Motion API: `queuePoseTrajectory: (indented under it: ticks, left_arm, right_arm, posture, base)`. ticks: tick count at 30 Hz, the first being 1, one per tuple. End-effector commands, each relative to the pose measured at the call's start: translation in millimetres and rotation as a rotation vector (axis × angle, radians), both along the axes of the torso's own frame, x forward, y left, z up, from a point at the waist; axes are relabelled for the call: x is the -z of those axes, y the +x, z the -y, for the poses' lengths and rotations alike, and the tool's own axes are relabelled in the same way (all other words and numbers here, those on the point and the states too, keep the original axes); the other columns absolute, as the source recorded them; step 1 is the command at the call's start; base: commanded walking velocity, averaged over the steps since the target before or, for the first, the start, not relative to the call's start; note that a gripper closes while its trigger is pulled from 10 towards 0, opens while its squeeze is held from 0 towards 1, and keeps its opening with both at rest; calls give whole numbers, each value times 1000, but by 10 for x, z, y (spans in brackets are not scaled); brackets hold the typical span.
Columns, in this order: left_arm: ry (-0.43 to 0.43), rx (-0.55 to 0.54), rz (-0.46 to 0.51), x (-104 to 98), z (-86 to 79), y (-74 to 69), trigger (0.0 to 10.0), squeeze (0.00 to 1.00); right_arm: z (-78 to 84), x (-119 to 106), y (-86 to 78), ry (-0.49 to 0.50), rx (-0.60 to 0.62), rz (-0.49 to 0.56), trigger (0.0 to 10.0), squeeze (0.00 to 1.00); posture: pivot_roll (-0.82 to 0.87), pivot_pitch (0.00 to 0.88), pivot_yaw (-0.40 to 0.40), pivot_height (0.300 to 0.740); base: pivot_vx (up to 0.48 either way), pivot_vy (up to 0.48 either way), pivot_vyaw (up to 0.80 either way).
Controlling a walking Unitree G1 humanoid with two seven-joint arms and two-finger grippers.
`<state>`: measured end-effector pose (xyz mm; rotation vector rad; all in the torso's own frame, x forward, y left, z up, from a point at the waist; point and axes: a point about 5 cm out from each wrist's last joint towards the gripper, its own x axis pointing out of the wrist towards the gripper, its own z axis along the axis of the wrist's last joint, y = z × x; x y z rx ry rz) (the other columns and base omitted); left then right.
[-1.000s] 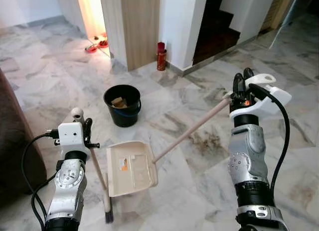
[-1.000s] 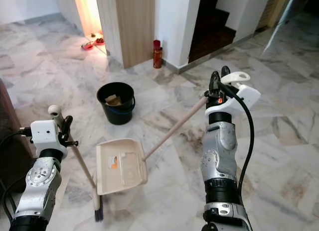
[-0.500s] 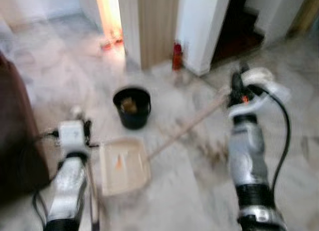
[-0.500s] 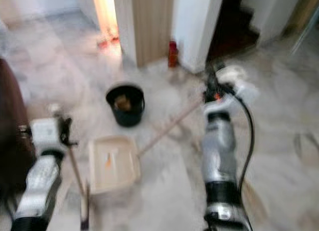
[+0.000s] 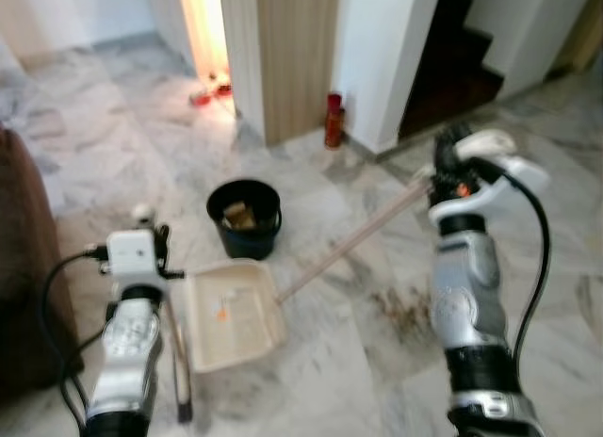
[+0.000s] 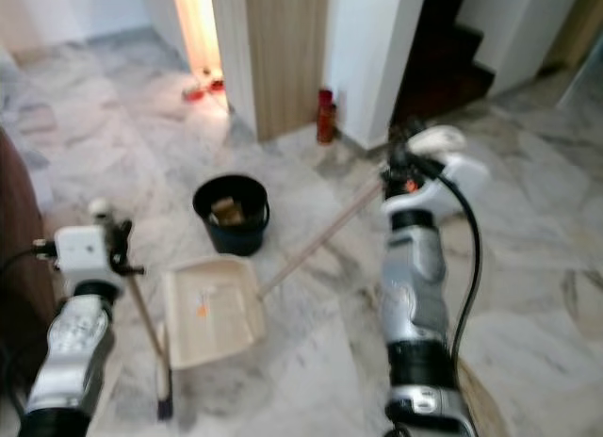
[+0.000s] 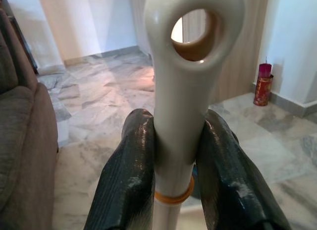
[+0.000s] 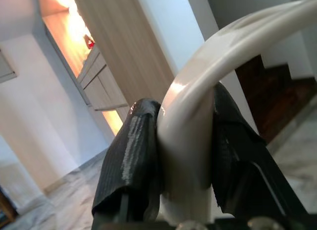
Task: Sweep floor
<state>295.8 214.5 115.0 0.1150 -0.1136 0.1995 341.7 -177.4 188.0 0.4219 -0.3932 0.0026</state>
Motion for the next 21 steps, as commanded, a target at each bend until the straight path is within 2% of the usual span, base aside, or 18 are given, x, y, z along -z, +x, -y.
queuePoseTrajectory:
  ticks: [1, 10, 21]
  left_arm:
    - [4, -9, 38, -87, -45, 16, 10000, 0]
    - [6, -7, 39, -89, -45, 16, 10000, 0]
    - [-7, 17, 38, -83, -23, 23, 10000, 0]
  right_arm:
    - [-79, -205, 19, 6, -23, 81, 10000, 0]
    - [-68, -190, 23, 18, -24, 71, 10000, 0]
    - [-66, -148, 17, 30, -18, 53, 10000, 0]
  posture:
    - [63, 0, -33, 740]
    - [63, 0, -32, 740]
    - [61, 0, -25, 740]
  base:
    - [341, 0, 0]
    - [345, 0, 0]
    - [0, 0, 0]
